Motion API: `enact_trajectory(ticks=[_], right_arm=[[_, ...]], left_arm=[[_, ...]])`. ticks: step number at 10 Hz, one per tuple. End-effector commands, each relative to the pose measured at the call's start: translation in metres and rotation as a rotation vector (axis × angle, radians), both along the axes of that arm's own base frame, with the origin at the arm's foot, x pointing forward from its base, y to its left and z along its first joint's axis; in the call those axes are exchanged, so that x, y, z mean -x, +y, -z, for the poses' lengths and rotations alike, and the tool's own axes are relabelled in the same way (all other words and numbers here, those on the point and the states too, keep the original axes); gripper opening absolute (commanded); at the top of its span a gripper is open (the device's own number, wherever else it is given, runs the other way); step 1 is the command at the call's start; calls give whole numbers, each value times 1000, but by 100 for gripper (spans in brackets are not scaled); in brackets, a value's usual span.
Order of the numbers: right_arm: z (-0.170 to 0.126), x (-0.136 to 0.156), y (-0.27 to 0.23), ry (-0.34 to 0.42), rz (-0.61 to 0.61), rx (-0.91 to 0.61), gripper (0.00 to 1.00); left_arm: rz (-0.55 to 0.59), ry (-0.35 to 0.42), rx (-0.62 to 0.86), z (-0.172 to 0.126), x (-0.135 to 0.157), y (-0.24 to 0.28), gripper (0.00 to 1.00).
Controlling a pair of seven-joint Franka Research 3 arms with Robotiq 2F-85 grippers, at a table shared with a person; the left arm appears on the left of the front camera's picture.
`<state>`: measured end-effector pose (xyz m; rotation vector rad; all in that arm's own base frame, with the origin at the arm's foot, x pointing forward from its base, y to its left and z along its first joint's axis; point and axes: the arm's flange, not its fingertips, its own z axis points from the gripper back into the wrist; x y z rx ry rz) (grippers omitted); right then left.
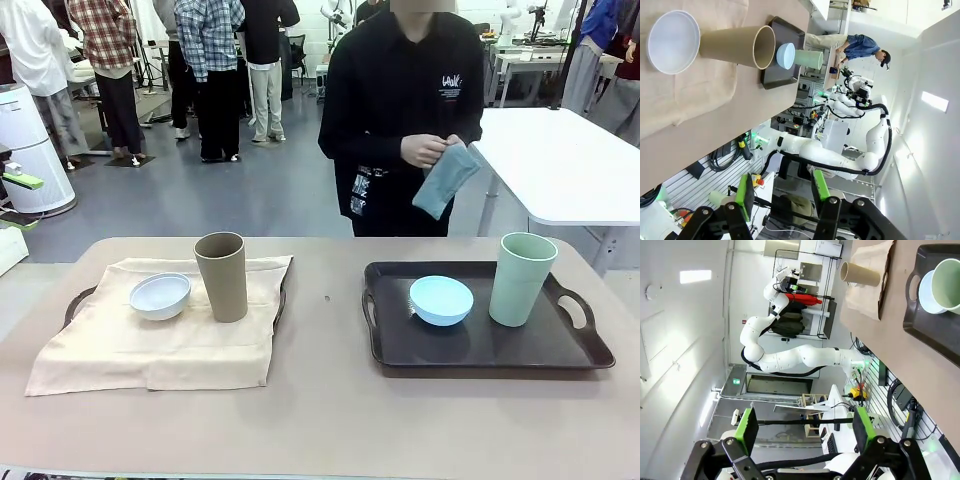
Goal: Set up a tray with a mat and arrange the tableware.
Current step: Pick up the Picnic Bowl and Reusable plastic cup from the Handle tray in front of the human's position and hold them in the air.
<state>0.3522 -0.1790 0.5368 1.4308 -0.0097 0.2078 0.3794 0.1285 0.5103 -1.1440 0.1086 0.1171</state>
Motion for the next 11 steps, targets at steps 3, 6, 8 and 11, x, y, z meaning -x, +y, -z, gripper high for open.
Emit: enact_trajectory(ticks=[3,6,8,11], right_arm=[[-1,1,-1,-5,3,-2,100],[-1,1,-1,-5,3,-2,100],[-1,1,-1,-5,3,-2,100],[-1,1,-1,-5,3,-2,100]], left_arm=[[-13,-16,15,1,4,-2,63],[-13,-16,15,1,4,-2,63],[-13,-16,15,1,4,-2,63],[-13,-16,15,1,4,-2,63]])
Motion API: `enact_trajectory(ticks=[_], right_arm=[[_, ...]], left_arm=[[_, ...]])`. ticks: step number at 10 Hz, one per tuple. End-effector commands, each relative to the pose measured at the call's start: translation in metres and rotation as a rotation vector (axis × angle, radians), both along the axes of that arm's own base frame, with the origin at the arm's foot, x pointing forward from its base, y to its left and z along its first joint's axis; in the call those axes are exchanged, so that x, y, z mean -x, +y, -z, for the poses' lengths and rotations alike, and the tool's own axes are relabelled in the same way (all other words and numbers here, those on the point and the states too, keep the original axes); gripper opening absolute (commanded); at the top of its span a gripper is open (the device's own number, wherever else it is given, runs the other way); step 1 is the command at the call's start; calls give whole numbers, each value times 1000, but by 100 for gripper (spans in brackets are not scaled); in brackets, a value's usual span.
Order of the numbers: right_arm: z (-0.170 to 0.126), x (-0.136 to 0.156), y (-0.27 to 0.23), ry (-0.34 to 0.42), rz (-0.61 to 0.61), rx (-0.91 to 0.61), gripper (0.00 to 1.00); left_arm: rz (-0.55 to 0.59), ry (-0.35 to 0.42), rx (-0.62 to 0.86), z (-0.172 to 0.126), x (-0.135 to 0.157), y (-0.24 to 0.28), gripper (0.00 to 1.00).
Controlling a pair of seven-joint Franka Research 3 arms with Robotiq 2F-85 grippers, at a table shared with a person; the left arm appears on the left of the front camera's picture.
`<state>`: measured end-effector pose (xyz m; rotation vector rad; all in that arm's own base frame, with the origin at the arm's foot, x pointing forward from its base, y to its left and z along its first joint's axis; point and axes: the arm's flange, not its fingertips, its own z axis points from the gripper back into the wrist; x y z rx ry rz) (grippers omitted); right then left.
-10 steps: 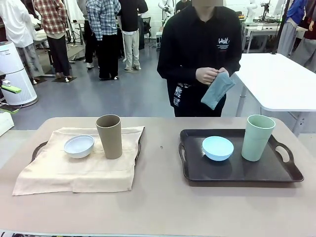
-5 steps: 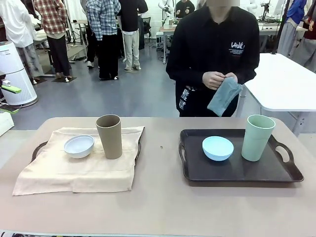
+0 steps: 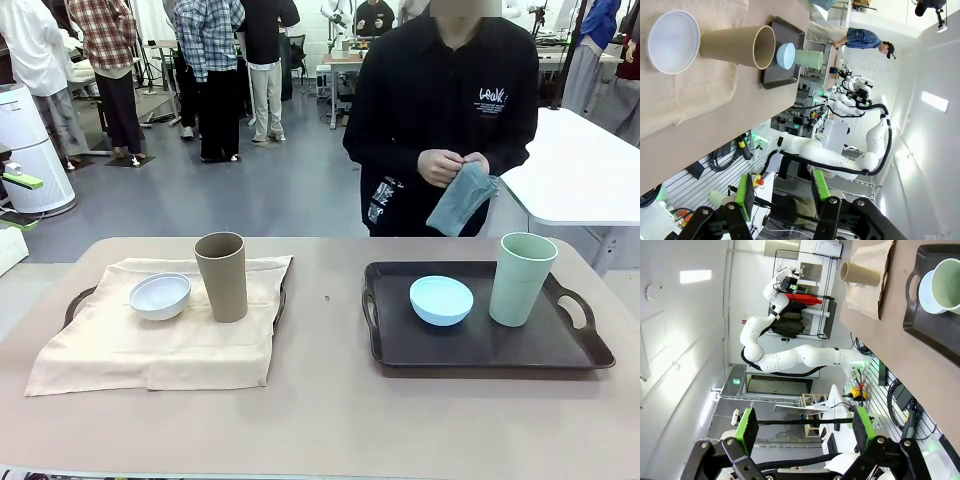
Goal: Set up a tray with a mat and arrange the tableware.
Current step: Pick up the Picnic Bowl and Reusable plastic cup from the Handle tray in front of the human's position and hold them in the air.
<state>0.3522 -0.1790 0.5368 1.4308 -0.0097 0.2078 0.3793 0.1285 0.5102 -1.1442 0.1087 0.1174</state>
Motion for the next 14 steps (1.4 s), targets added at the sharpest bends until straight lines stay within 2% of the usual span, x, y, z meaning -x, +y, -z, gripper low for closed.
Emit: enact_trajectory(ticks=[1,9,10,11,12,13,14], right_arm=[[-1,1,-1,-5,3,-2,100],[0,0,0,0,0,0,100],[-14,-2,-7,-172,-96,2,100],[-28,-10,-9,-311,-70,56,100],[-44,-23,-6,-438,28,179,100],[-55,-35,2,-545,90,337,100],[-60,-44,9,-672,94,470,100]], left_arm=[[-13,-16,14,1,4,-2,63],[0,0,0,0,0,0,63],[69,-74,-41,-20,9,-4,63],[80,-153,-139,-42,17,-23,63],[99,-246,-276,-69,24,-52,63],[76,-307,-404,-89,24,-82,63],[61,-363,-519,-105,21,-112,63]])
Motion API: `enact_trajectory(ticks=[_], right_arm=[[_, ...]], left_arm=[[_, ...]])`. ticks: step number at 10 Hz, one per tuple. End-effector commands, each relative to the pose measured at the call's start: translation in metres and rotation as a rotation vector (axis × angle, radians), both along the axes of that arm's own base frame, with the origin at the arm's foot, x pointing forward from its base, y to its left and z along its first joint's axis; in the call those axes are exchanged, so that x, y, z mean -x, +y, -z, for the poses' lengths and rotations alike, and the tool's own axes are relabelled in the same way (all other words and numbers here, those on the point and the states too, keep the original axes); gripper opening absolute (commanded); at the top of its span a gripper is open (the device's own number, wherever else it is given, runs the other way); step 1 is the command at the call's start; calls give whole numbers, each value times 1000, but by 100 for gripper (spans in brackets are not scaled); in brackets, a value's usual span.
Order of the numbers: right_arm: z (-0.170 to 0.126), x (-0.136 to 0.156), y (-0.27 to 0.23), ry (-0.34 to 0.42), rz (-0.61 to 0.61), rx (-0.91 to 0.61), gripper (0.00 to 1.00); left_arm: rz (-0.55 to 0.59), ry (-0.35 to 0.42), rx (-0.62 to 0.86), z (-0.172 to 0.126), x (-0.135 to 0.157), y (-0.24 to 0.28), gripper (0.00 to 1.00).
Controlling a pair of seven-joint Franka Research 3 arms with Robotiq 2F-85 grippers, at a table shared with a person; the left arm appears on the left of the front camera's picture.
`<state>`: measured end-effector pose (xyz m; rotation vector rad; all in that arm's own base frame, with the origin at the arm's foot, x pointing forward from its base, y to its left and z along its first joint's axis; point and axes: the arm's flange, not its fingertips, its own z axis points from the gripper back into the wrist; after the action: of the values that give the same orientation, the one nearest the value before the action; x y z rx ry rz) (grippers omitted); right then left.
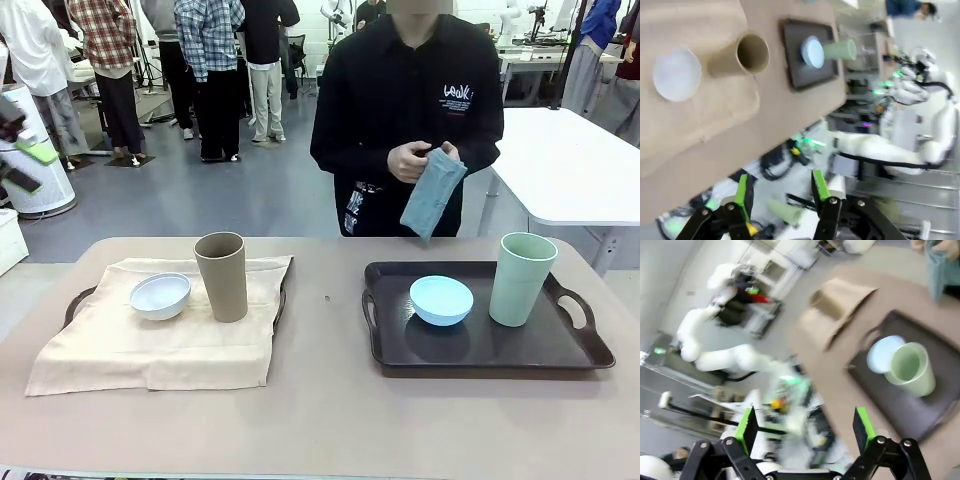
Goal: Set up a tray with a mat and arrange the tableware.
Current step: Pick up the Picnic Bowl and Reusable plastic cup from the Handle tray in front of the human's position and hold them in the air.
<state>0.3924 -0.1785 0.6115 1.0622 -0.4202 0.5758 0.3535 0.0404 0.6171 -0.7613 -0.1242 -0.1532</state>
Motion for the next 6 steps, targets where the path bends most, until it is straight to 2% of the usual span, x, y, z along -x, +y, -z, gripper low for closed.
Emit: enact_trajectory(ticks=[1,2,3,6], right_arm=[[15,-14,10,-169,101,209,100],[21,-21,10,-71,47,132,100],[-9,-13,3,-109,27,108,100],[-4,-22,6,-122,36,145,100]], left_arm=[[-86,-143,-215,-13,-10,-62,63],[-108,-220,-270,-23,-17,-93,63],[-7,-100,-102,-23,2,-38,63],[-7,-100,-102,-23,2,-38,63]])
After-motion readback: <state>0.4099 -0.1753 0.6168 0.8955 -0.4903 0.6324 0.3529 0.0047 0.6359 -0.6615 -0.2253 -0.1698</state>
